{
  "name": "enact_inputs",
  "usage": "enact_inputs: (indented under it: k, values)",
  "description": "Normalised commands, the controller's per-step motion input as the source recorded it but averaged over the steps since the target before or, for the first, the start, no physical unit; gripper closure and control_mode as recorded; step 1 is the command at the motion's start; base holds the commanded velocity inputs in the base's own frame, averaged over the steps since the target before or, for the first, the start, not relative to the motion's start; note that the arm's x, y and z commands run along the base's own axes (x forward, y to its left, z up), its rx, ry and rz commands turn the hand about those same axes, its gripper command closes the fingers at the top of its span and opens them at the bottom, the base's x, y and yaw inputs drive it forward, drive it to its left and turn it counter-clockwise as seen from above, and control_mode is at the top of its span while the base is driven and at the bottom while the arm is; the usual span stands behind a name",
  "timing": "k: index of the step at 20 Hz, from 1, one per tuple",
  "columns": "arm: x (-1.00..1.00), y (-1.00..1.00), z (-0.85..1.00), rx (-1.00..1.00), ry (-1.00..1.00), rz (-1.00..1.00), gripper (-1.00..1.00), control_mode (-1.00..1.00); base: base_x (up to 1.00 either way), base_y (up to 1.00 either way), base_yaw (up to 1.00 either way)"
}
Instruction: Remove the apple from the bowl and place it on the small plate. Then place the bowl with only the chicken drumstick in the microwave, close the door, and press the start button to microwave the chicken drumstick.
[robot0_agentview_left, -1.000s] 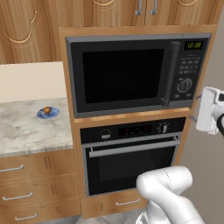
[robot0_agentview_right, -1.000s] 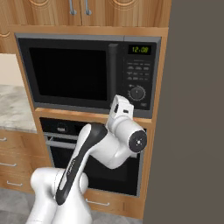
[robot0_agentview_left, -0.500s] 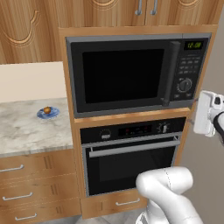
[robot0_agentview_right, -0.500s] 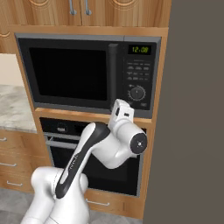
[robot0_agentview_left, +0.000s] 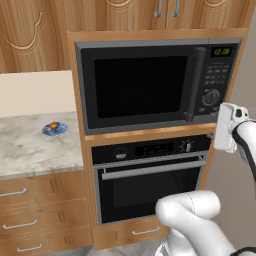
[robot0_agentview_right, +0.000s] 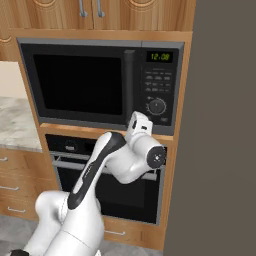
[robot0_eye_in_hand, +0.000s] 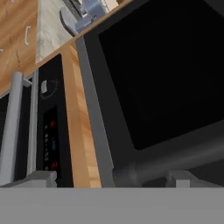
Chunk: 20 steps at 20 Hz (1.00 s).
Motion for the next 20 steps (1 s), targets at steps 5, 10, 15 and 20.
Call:
enact_inputs:
  k: [5,10,15,20]
  values:
    - [0.32,-0.14,-0.10,0.00,0.03,0.00,-1.00,-1.00,0.00,0.00,0.00]
    - [0.22,-0.24,-0.03,0.00,0.01,0.00,-1.00,-1.00,0.00,0.00,0.00]
    - [0.27,-0.16,-0.14,0.00,0.02,0.00,-1.00,-1.00,0.00,0.00,0.00]
    - [0.26,-0.07,-0.19,0.00,0.01,0.00,-1.00,-1.00,0.00,0.00,0.00]
